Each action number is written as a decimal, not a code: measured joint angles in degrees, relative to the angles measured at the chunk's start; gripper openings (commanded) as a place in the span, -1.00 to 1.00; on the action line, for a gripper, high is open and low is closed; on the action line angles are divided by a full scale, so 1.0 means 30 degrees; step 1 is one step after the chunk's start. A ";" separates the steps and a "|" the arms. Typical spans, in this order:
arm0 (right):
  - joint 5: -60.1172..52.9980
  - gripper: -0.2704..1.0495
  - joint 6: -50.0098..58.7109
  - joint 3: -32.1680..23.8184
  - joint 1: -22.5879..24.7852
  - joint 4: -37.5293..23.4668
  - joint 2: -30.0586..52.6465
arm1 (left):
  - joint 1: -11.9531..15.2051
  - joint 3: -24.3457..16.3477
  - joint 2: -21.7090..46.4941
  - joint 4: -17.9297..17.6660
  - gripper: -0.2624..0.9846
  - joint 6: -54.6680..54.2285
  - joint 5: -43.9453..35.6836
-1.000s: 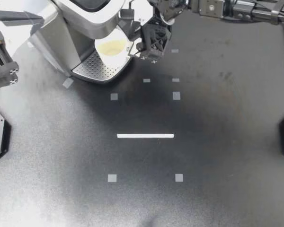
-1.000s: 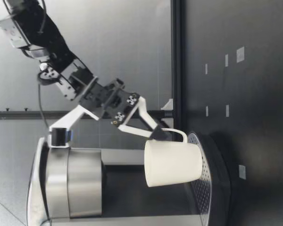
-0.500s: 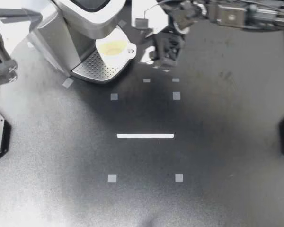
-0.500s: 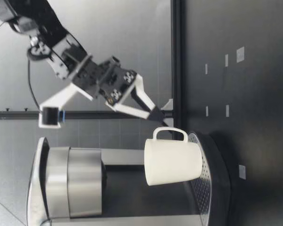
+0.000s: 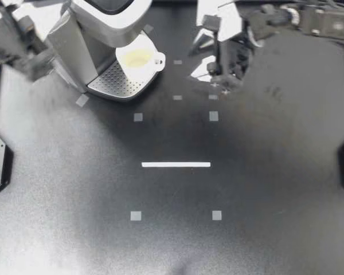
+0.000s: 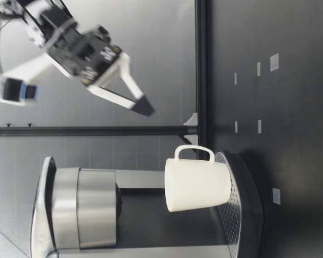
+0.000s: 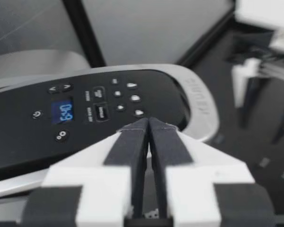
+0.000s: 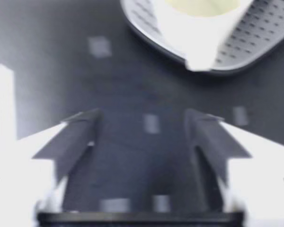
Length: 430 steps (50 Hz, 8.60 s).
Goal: Place the coffee capsule inside the capsule container, then place the cup onto the center of the cup tray.
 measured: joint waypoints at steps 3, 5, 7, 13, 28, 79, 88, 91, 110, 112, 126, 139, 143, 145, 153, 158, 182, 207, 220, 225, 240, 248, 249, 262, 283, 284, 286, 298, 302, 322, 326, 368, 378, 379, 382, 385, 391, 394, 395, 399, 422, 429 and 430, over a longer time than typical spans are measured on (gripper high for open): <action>-0.0205 0.11 -0.0088 0.0352 0.0557 0.0410 -0.0557 | 0.0322 -0.0381 0.0410 -0.0264 -0.38 0.0176 0.0264; -0.0352 0.07 -0.0059 0.0586 0.0938 0.0645 -0.0938 | 0.0498 -0.0703 0.0732 -0.0469 -0.38 0.0557 0.0586; -0.0498 0.05 -0.0088 0.0791 0.1260 0.0820 -0.1230 | 0.0645 -0.1143 0.1055 -0.0732 -0.38 0.1025 0.0937; -0.1348 0.03 -0.0059 0.1523 0.1992 0.1611 -0.2344 | 0.0967 -0.2959 0.2197 -0.1992 -0.38 0.3486 0.2432; -0.2256 0.03 -0.0059 0.2637 0.2637 0.3281 -0.3721 | 0.3428 -0.7734 0.4717 -0.7852 -0.38 1.0312 0.4687; -0.2344 0.02 -0.0176 0.2813 0.2930 0.3369 -0.3398 | 0.5742 -0.8320 0.6855 -1.0576 -0.38 1.2480 0.4834; -0.2344 0.02 -0.0205 0.2813 0.2930 0.3311 -0.3369 | 0.5830 -0.8232 0.6855 -1.0605 -0.38 1.2510 0.4805; -0.2344 0.02 -0.0205 0.2813 0.2930 0.3311 -0.3369 | 0.5830 -0.8174 0.6885 -1.0576 -0.38 1.2510 0.4805; -0.2314 0.02 -0.0205 0.2813 0.2930 0.3311 -0.3252 | 0.5830 -0.7646 0.6855 -1.0547 -0.38 1.2451 0.4658; -0.2314 0.02 -0.0205 0.2813 0.2930 0.3311 -0.3281 | 0.5859 -0.7588 0.6855 -1.0635 -0.38 1.2451 0.4629; -0.2285 0.02 -0.0205 0.2871 0.2930 0.3311 -0.3164 | 0.5947 -0.7559 0.6709 -1.0635 -0.38 1.2568 0.4248; -0.2314 0.02 -0.0205 0.2959 0.2930 0.3340 -0.3135 | 0.6152 -0.7529 0.6357 -1.0254 -0.38 1.2656 0.2959; -0.2344 0.02 -0.0205 0.2959 0.2930 0.3340 -0.3135 | 0.6152 -0.7529 0.6357 -1.0283 -0.38 1.2773 0.2930; -0.2344 0.02 -0.0205 0.2959 0.2930 0.3340 -0.3135 | 0.6152 -0.7559 0.6357 -1.0254 -0.38 1.2861 0.2900; -0.2432 0.02 -0.0205 0.2930 0.2930 0.3369 -0.3135 | 0.6094 -0.7939 0.6357 -1.0459 -0.38 1.3184 0.2930; -0.2490 0.02 -0.0205 0.2959 0.2930 0.3369 -0.3135 | 0.5625 -0.8203 0.6504 -1.0488 -0.38 1.3184 0.3105; -0.2578 0.02 -0.0205 0.2959 0.2930 0.3340 -0.3135 | 0.5098 -0.8232 0.7412 -1.0547 -0.38 1.3184 0.3691; -0.2578 0.02 -0.0322 0.2988 0.2930 0.3311 -0.3135 | 0.4951 -0.8555 0.7881 -1.0430 -0.38 1.3213 0.4805; -0.2578 0.02 -0.0322 0.3047 0.2930 0.3281 -0.3105 | 0.4922 -0.8818 0.8232 -1.0898 -0.38 1.3711 0.5449; -0.2578 0.02 -0.0322 0.3135 0.2930 0.3281 -0.3105 | 0.4951 -0.8877 0.8291 -1.1162 -0.38 1.4062 0.5479; -0.2607 0.02 -0.0322 0.3193 0.2930 0.3281 -0.3105 | 0.4951 -0.9141 0.8350 -1.1133 -0.38 1.4150 0.5566; -0.2637 0.02 -0.0322 0.3193 0.2930 0.3340 -0.3105 | 0.4834 -0.9111 0.8320 -0.9814 -0.38 1.3887 0.5566; -0.2607 0.02 -0.0322 0.3193 0.2930 0.3340 -0.3105 | 0.4805 -0.9082 0.8320 -0.9697 -0.38 1.3828 0.5537; -0.2607 0.02 -0.0264 0.3281 0.2930 0.3369 -0.3105 | 0.5039 -0.8701 0.7617 -0.8994 -0.38 1.3535 0.4307; -0.2666 0.02 -0.0234 0.3369 0.2930 0.3838 -0.3486 | 0.4395 -0.5537 0.4307 -0.9785 -0.38 1.3447 -0.3662; -0.2666 0.02 -0.0234 0.3369 0.2930 0.3867 -0.3486 | 0.4277 -0.5039 0.3867 -0.9990 -0.38 1.3389 -0.4512; -0.2666 0.02 -0.0234 0.3369 0.2930 0.3955 -0.3545 | 0.4131 -0.4336 0.3193 -1.0225 -0.38 1.3359 -0.5625; -0.3018 0.02 -0.0264 0.3721 0.3311 0.4746 -0.4072 | 0.3252 0.0000 0.0322 -1.0752 -0.38 1.2773 -1.1338; -0.4131 0.02 -0.0293 0.4189 0.4014 0.4805 -0.4365 | 0.3076 0.1260 -0.0293 -1.0869 -0.38 1.2187 -1.2979; -1.3359 0.02 -0.0322 0.7090 0.8555 0.4717 -0.6211 | 0.3076 0.6299 -0.0791 -1.0869 -0.38 1.1074 -2.0479; -1.5088 0.02 -0.0234 0.7471 0.9521 0.4336 -0.6943 | 0.3076 0.6621 -0.0820 -1.0840 -0.38 1.1045 -2.1123; -1.8047 0.02 0.2900 0.7969 1.0430 0.0234 -0.8232 | 0.2549 0.7061 -0.0029 -1.0869 -0.38 1.0488 -2.1709; -1.8135 0.02 0.2930 0.7969 1.0430 0.0176 -0.8320 | 0.2520 0.7354 0.0264 -1.0840 -0.38 1.0312 -2.2734; -1.8164 0.02 0.2930 0.7969 1.0430 0.0176 -0.8350 | 0.2520 0.7383 0.0264 -1.0840 -0.38 1.0254 -2.2852; -1.8223 0.02 0.2930 0.7969 1.0430 0.0176 -0.8438 | 0.2461 0.7529 0.0322 -1.0840 -0.38 1.0107 -2.3086; -1.8223 0.02 0.2930 0.7969 1.0430 0.0146 -0.8525 | 0.2520 0.7617 0.0381 -1.0840 -0.38 1.0049 -2.3320; -1.8223 0.02 0.2988 0.7969 1.0430 0.0146 -0.8643 | 0.2520 0.7676 0.0820 -1.0840 -0.38 1.0078 -2.3789; -1.8252 0.02 0.3164 0.7998 1.0430 0.0146 -0.8730 | 0.2461 0.7676 0.1113 -1.0869 -0.38 1.0078 -2.4053; -1.8252 0.02 0.3223 0.7998 1.0430 0.0146 -0.8760 | 0.2461 0.7676 0.1201 -1.0869 -0.38 1.0049 -2.4111; -1.8252 0.02 0.3311 0.8145 1.0430 0.0146 -0.8994 | 0.2461 0.7676 0.1699 -1.0840 -0.38 1.0078 -2.4316; -1.8896 0.02 0.3311 0.8877 1.0430 0.0146 -0.9873 | 0.2461 0.7471 0.2197 -1.0869 -0.38 1.0254 -2.4551; -1.8955 0.02 0.3311 0.8877 1.0430 0.0146 -0.9463 | 0.2461 0.7500 0.2197 -1.0840 -0.38 1.0254 -2.4727; -1.8984 0.02 0.3311 0.8877 1.0430 0.0146 -0.9404 | 0.2432 0.7500 0.2168 -1.0840 -0.38 1.0254 -2.4756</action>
